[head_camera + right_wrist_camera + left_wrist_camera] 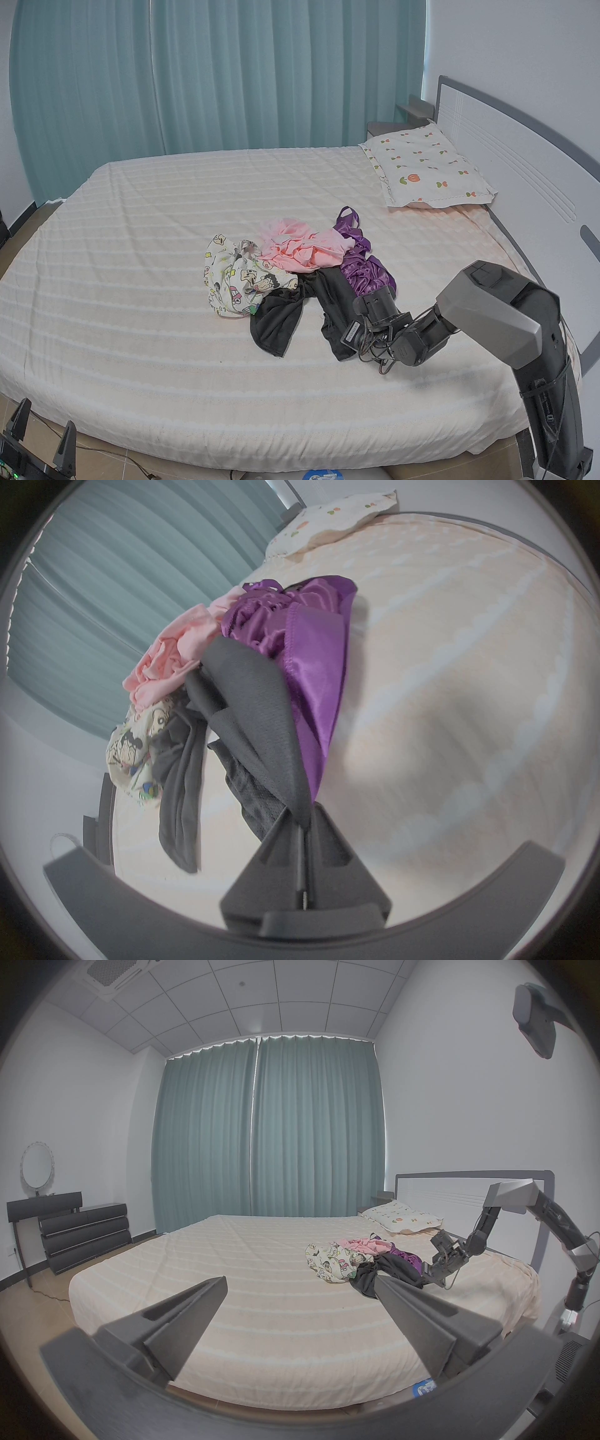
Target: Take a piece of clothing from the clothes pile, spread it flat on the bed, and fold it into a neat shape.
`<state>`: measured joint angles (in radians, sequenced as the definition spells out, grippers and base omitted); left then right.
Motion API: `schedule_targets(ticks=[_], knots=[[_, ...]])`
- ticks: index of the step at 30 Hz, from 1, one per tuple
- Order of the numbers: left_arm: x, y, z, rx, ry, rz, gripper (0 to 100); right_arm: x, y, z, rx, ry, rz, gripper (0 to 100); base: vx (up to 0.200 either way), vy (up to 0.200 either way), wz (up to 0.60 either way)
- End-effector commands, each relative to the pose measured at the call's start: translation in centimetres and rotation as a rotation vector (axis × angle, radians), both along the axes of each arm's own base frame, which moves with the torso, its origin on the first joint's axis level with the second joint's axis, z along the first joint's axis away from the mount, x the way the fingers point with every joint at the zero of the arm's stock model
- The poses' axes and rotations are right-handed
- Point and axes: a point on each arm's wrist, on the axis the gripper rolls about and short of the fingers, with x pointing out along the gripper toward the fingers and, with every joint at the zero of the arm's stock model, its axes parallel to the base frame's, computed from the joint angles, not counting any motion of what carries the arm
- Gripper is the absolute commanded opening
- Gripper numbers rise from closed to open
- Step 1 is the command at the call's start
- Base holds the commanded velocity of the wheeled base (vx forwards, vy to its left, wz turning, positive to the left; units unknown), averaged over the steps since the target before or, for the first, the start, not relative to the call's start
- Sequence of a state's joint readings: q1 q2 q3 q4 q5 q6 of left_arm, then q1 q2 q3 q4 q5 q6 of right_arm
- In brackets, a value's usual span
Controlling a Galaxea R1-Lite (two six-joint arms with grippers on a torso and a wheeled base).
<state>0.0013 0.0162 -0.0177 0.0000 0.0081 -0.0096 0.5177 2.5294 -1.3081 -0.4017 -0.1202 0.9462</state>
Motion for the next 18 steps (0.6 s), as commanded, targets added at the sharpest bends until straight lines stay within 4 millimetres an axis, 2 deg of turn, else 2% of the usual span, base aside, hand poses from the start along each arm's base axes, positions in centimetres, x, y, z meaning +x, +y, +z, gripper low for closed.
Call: schedule_targets(ticks=[1, 4, 5, 6, 7, 8, 9, 10, 12, 14, 16, 18], knots=[[0.0, 0.0, -0.5, 0.006, 0.003, 0.004, 100, -4.2, -3.1, 4.9, 0.077, 0.007, 0.046, 0, 0.0, 0.0, 0.0], [0.0, 0.0, -0.5, 0.005, -0.002, 0.001, 100, -5.6, -4.3, 4.8, 0.092, -0.012, 0.038, 0, 0.0, 0.0, 0.0], [-0.1, 0.0, 0.3, -0.007, -0.038, 0.0, 100, -6.2, -4.7, 4.8, 0.106, -0.024, 0.029, 0, 0.0, 0.0, 0.0], [-0.6, 0.0, 2.4, -0.036, -0.126, -0.015, 100, -6.6, -5.1, 4.8, 0.124, -0.033, 0.016, 0, 0.0, 0.0, 0.0], [-0.7, 0.0, 2.8, -0.042, -0.141, -0.017, 100, -6.7, -5.1, 4.8, 0.126, -0.036, 0.016, 0, 0.0, 0.0, 0.0], [-0.8, 0.0, 6.5, -0.109, -0.195, -0.054, 100, -6.9, -5.6, 5.0, 0.17, -0.056, -0.01, 0, 0.0, 0.0, 0.0], [-0.8, 0.0, 6.5, -0.109, -0.195, -0.054, 100, -6.9, -5.6, 5.0, 0.17, -0.056, -0.01, 0, 0.0, 0.0, 0.0], [0.6, -0.1, 6.9, -0.099, -0.095, -0.053, 100, -7.2, -5.6, 5.2, 0.211, -0.073, -0.005, 0, 0.0, 0.0, 0.0], [1.1, -0.1, 6.8, -0.072, -0.051, -0.059, 100, -7.4, -5.7, 5.3, 0.216, -0.077, -0.004, 0, 0.0, 0.0, 0.0], [2.8, -0.2, 6.1, -0.047, 0.087, -0.119, 100, -7.7, -5.8, 5.7, 0.225, -0.091, -0.001, 0, 0.0, 0.0, 0.0], [3.9, -0.3, 6.2, -0.045, 0.152, -0.131, 100, -7.7, -6.0, 5.7, 0.228, -0.086, -0.005, 0, 0.0, 0.0, 0.0], [6.0, -0.4, 6.4, -0.037, 0.252, -0.15, 100, -7.6, -6.0, 5.3, 0.227, -0.077, -0.011, 0, 0.0, 0.0, 0.0]])
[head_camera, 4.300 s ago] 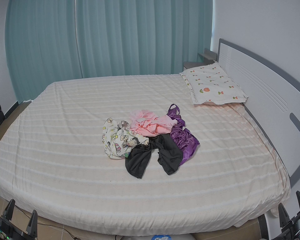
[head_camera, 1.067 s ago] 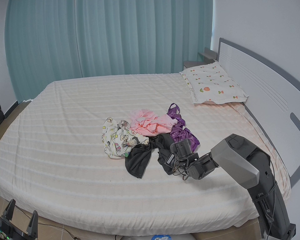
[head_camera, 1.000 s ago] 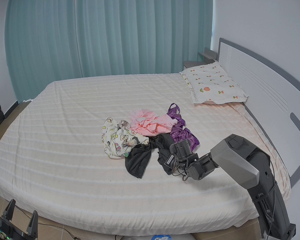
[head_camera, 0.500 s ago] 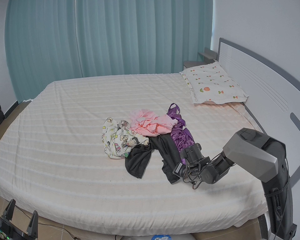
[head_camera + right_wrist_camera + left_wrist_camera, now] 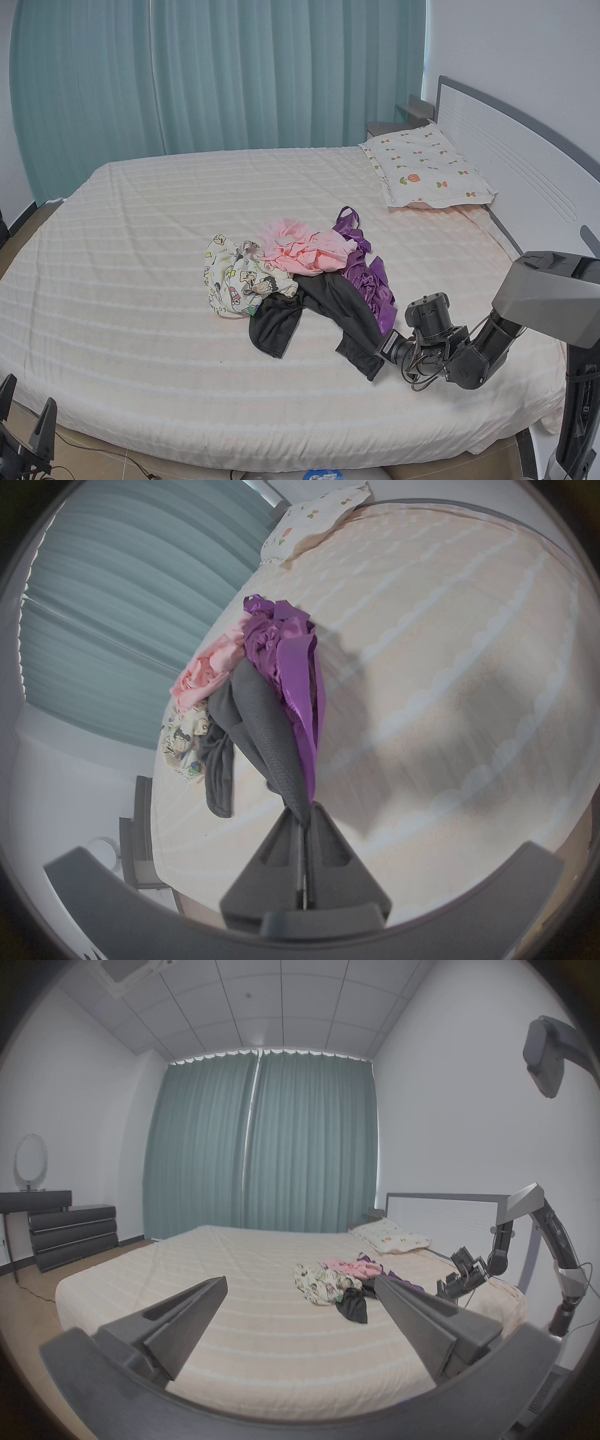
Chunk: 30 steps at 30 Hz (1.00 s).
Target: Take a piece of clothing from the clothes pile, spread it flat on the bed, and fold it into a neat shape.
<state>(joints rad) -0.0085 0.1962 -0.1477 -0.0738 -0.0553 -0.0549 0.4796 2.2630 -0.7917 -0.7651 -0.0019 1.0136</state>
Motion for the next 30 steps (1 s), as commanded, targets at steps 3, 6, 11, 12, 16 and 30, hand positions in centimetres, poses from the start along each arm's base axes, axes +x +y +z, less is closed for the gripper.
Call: schedule_targets(ticks=[3, 6, 11, 12, 16, 30], knots=[[8.3, -0.9, 1.5, 0.018, 0.384, -0.159, 100, -0.9, -0.8, 0.9, 0.05, -0.021, -0.011, 0, 0.0, 0.0, 0.0], [11.4, -2.0, 0.7, -0.014, 0.483, -0.217, 100, -0.9, -0.6, 0.3, 0.047, -0.018, -0.007, 0, 0.0, 0.0, 0.0], [15.5, -4.3, -1.0, -0.073, 0.602, -0.269, 100, -0.7, -0.7, 0.0, 0.059, -0.041, -0.013, 0, 0.0, 0.0, 0.0], [17.2, -5.2, -2.2, -0.092, 0.654, -0.256, 100, -0.6, -0.8, -0.1, 0.059, -0.041, -0.018, 0, 0.0, 0.0, 0.0], [20.8, -7.3, -4.9, -0.133, 0.733, -0.207, 100, -0.5, -0.9, -0.2, 0.059, -0.041, -0.019, 0, 0.0, 0.0, 0.0], [31.4, -15.3, -10.4, -0.285, 0.799, -0.127, 100, -0.6, -0.8, -0.3, 0.059, -0.041, -0.018, 0, 0.0, 0.0, 0.0]])
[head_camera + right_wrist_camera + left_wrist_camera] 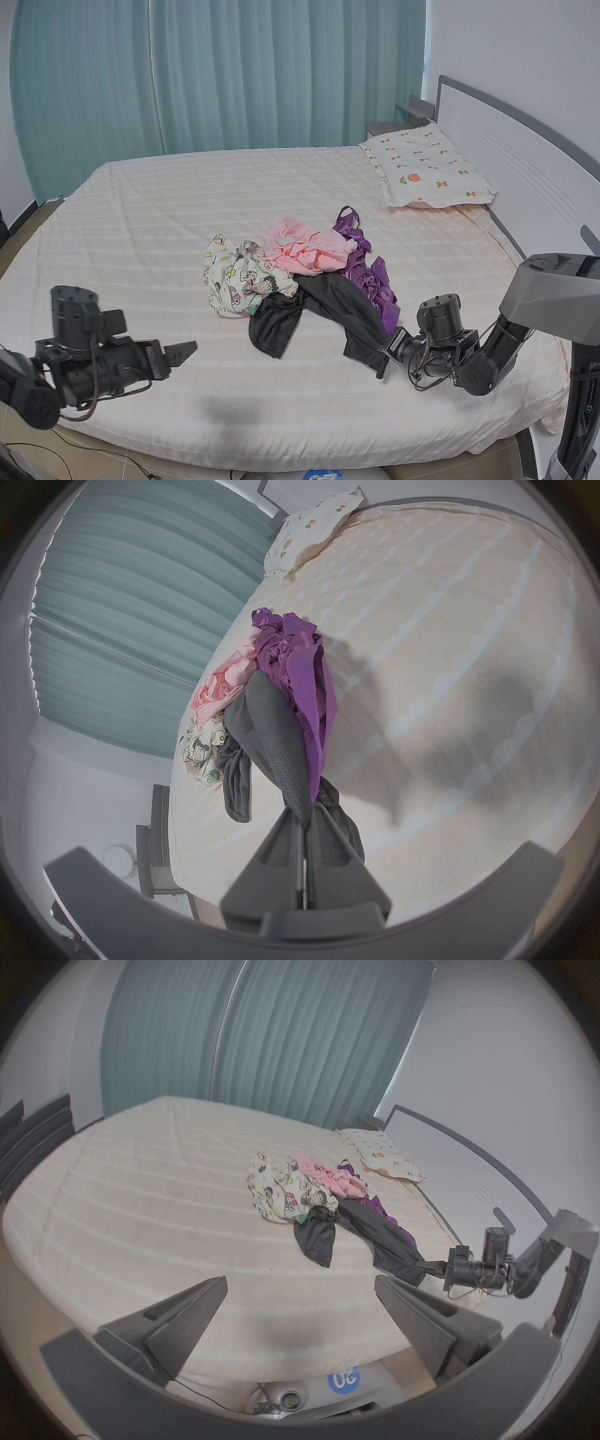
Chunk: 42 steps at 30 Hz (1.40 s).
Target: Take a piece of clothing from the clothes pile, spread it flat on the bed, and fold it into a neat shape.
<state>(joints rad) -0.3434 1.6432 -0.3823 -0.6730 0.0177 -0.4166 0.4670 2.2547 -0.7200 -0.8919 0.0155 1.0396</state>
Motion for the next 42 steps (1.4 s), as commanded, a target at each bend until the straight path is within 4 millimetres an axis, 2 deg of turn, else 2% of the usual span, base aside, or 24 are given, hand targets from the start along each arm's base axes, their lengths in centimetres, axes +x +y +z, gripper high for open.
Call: schedule_targets(ticks=[1, 6, 7, 9, 14, 20, 27, 39, 40, 42], knots=[[8.9, -8.2, -7.8, -0.058, 0.145, 0.033, 100, 0.0, 0.0, -0.4, 0.001, 0.002, -0.001, 0, 0.0, 0.0, 0.0], [11.7, -10.8, -9.8, -0.048, 0.173, 0.078, 100, 0.0, -0.1, -0.4, 0.001, 0.002, -0.004, 0, 0.0, 0.0, 0.0], [11.7, -10.8, -9.8, -0.048, 0.173, 0.078, 100, 0.0, -0.1, -0.4, 0.001, 0.002, -0.004, 0, 0.0, 0.0, 0.0], [13.5, -12.0, -10.7, -0.065, 0.153, 0.112, 100, 0.0, -0.1, -0.4, 0.001, 0.002, -0.004, 0, 0.0, 0.0, 0.0], [14.6, -13.1, -13.1, -0.031, 0.192, 0.126, 100, 0.0, -0.1, -0.4, 0.001, 0.0, -0.006, 0, 0.0, 0.0, 0.0], [16.0, -13.9, -14.6, -0.025, 0.175, 0.146, 100, 0.0, -0.1, -0.4, 0.001, 0.0, -0.006, 0, 0.0, 0.0, 0.0], [17.3, -14.5, -15.2, -0.021, 0.137, 0.179, 100, 0.1, -0.1, -0.4, -0.004, 0.0, -0.009, 0, 0.0, 0.0, 0.0], [18.3, -15.0, -15.0, -0.008, 0.121, 0.204, 100, 0.1, -0.1, -0.6, -0.008, 0.001, -0.008, 0, 0.0, 0.0, 0.0], [18.3, -15.1, -15.0, -0.005, 0.126, 0.203, 0, 0.1, -0.1, -0.6, -0.008, 0.001, -0.008, 0, 0.0, 0.0, 0.0], [18.2, -15.0, -15.1, 0.005, 0.138, 0.203, 0, 0.1, -0.1, -0.5, -0.007, 0.0, -0.008, 0, 0.0, 0.0, 0.0]])
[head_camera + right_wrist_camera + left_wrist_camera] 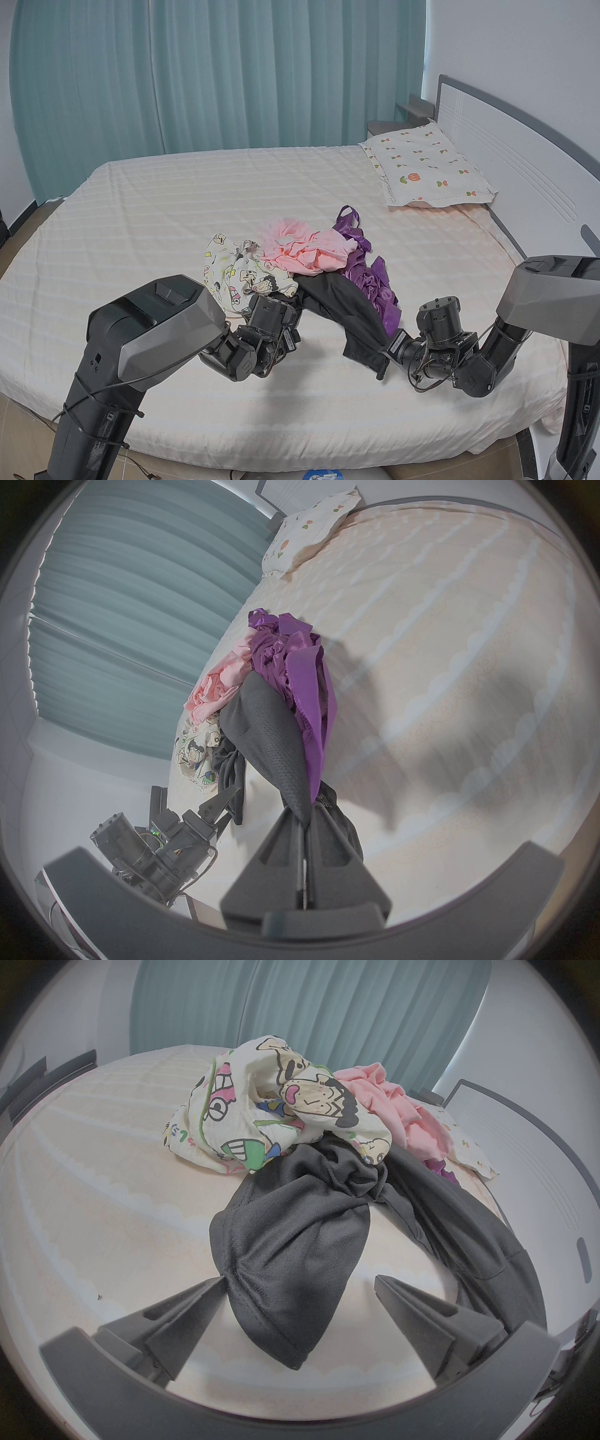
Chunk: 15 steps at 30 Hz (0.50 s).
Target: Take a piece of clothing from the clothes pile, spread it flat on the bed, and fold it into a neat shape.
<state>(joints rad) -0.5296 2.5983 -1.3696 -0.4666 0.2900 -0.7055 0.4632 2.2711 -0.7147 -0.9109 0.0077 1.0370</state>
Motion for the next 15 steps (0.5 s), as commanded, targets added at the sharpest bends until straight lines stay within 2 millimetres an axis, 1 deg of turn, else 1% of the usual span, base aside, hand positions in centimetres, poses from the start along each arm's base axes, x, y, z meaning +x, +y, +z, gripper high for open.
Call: schedule_targets(ticks=[1, 7, 10, 11, 13, 15], knots=[[-0.1, -0.1, 0.2, 0.007, 0.012, -0.003, 0, 0.0, 0.0, 0.0, 0.0, 0.0, 0.0, 0, 0.0, 0.0, 0.0], [-0.6, 0.2, -0.1, 0.049, 0.058, 0.022, 0, -0.1, -0.1, 0.4, 0.023, -0.041, -0.002, 0, 0.0, 0.0, 0.0], [-0.6, 0.2, 0.6, 0.005, 0.054, 0.061, 0, -0.7, -0.1, 0.3, 0.041, -0.075, 0.016, 0, 0.0, 0.0, 0.0], [-0.7, 0.3, 1.8, -0.02, 0.045, 0.079, 0, -0.9, -0.1, 0.3, 0.05, -0.1, 0.02, 0, 0.0, 0.0, 0.0], [-1.4, 0.9, 3.2, -0.032, 0.053, 0.095, 0, -1.4, 0.1, 0.5, 0.064, -0.125, 0.034, 0, 0.0, 0.0, 0.0], [-2.3, 1.5, 5.3, -0.055, 0.04, 0.104, 0, -1.8, 0.1, 0.9, 0.081, -0.157, 0.044, 0, 0.0, 0.0, 0.0]])
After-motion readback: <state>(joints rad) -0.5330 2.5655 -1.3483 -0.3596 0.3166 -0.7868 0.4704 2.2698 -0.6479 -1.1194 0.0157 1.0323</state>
